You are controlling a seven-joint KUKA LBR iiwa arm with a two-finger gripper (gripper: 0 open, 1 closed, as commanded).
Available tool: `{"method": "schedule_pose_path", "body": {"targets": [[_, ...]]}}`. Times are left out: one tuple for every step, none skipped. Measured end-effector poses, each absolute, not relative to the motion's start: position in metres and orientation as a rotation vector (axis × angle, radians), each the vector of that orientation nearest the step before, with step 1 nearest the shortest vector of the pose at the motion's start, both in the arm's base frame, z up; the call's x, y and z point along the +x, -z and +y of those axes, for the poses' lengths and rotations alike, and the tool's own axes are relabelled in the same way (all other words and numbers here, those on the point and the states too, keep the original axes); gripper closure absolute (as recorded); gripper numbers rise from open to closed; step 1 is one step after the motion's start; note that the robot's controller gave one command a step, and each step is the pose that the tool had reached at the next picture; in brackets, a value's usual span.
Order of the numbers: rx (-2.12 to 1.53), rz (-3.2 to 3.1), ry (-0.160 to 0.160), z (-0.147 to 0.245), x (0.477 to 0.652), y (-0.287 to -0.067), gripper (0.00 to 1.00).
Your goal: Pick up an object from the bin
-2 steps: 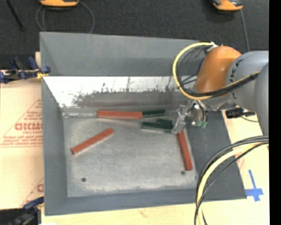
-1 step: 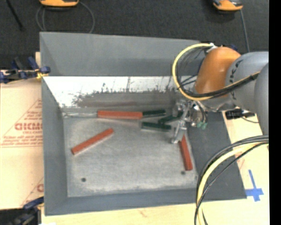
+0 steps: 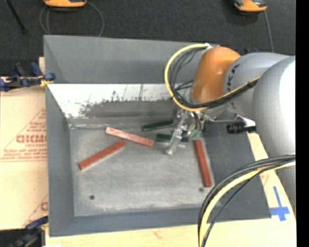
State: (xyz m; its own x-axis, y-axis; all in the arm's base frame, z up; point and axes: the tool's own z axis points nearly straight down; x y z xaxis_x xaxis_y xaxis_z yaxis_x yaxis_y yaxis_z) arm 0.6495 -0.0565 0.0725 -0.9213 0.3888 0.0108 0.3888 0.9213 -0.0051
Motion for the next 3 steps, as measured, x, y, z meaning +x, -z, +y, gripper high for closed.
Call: {"method": "schedule_pose_path", "body": {"targets": [[-0.856,-3.01,-0.01,-0.026,0.65,-0.069,0.0],[-1.051,-2.958,0.0,0.021,0.645,-0.07,0.0],[-1.245,-2.888,0.004,0.077,0.642,-0.08,0.0]]}}
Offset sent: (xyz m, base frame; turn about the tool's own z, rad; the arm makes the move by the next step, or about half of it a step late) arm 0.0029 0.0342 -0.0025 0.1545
